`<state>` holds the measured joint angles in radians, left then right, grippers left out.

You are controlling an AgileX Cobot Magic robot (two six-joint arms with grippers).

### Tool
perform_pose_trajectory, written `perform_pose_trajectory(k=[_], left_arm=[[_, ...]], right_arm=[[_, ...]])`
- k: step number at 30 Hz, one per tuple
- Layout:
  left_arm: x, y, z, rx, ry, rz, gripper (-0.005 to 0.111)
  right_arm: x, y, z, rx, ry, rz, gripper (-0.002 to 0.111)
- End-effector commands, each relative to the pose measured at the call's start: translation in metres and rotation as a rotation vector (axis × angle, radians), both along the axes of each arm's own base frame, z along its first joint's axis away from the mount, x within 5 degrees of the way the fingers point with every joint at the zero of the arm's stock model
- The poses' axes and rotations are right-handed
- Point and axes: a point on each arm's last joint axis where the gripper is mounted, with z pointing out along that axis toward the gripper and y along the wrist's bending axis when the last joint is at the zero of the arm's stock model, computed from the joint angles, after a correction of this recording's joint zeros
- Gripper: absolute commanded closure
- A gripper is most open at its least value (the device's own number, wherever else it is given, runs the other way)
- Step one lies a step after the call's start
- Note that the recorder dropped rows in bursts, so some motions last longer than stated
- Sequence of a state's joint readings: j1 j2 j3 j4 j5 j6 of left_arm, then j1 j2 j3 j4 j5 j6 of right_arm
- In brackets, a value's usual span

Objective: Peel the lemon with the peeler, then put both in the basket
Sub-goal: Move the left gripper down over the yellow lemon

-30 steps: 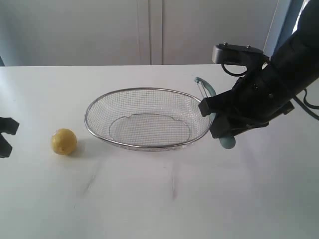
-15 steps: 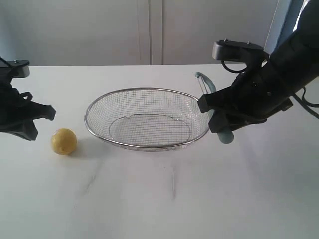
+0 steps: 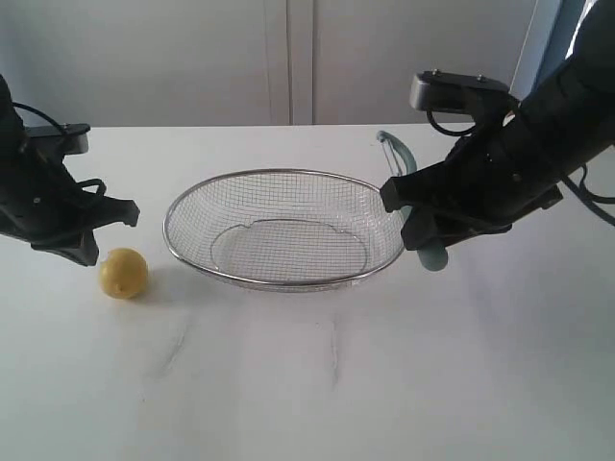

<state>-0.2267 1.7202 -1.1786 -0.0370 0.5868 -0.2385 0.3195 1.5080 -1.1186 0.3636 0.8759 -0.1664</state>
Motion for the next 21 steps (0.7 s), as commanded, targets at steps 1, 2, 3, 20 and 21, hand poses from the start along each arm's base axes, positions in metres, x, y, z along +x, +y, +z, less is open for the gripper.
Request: perform_pose_trajectory(k=[1, 2, 3, 20, 21], left_arm=[[0.0, -0.003, -0.001, -0.008, 0.011, 0.008, 0.079], [0.001, -0.003, -0.001, -0.008, 0.009, 0.008, 0.073], [0.001, -0.003, -0.001, -0.008, 0.008, 0.008, 0.066], [0.012, -0.011, -0.021, -0.09, 0.012, 0.05, 0.033], [0.013, -0.011, -0.021, -0.092, 0.007, 0.052, 0.033]], right_arm=[[0.001, -0.003, 0.003, 0.008, -0.028, -0.014, 0.108], [0.001, -0.003, 0.003, 0.008, -0.03, -0.014, 0.108], [0.001, -0.003, 0.003, 0.009, -0.032, -0.015, 0.108], [0.002, -0.004, 0.004, 0.008, -0.043, -0.016, 0.108], [0.002, -0.004, 0.004, 0.008, -0.043, -0.016, 0.108]])
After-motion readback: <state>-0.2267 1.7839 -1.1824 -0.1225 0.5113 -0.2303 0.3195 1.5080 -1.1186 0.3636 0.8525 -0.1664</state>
